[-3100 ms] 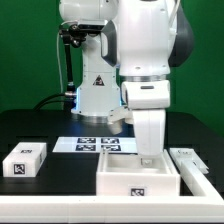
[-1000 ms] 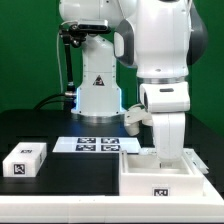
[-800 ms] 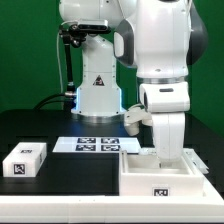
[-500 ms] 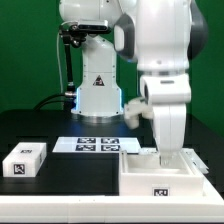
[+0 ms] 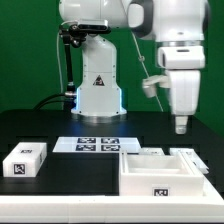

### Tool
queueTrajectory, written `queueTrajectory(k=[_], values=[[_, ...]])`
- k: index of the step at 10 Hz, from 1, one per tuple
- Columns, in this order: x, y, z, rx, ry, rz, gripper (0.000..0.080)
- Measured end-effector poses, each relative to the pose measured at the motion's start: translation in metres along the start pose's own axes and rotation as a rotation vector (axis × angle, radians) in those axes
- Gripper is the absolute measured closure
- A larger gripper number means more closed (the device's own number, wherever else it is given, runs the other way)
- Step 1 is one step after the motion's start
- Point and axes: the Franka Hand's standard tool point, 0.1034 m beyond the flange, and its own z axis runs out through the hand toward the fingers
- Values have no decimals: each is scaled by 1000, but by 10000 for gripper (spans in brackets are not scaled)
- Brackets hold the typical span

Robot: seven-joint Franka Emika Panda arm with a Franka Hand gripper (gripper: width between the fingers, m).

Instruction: Assemble cabinet

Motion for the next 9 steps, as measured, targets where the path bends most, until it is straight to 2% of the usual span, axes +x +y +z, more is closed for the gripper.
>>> queueTrajectory(k=[1, 6, 7, 9], values=[[12, -2, -2, -8, 12, -19, 150], [10, -3, 1, -5, 13, -15, 150], [10, -7, 9, -15, 29, -14, 150], [7, -23, 34, 2, 47, -8, 150]])
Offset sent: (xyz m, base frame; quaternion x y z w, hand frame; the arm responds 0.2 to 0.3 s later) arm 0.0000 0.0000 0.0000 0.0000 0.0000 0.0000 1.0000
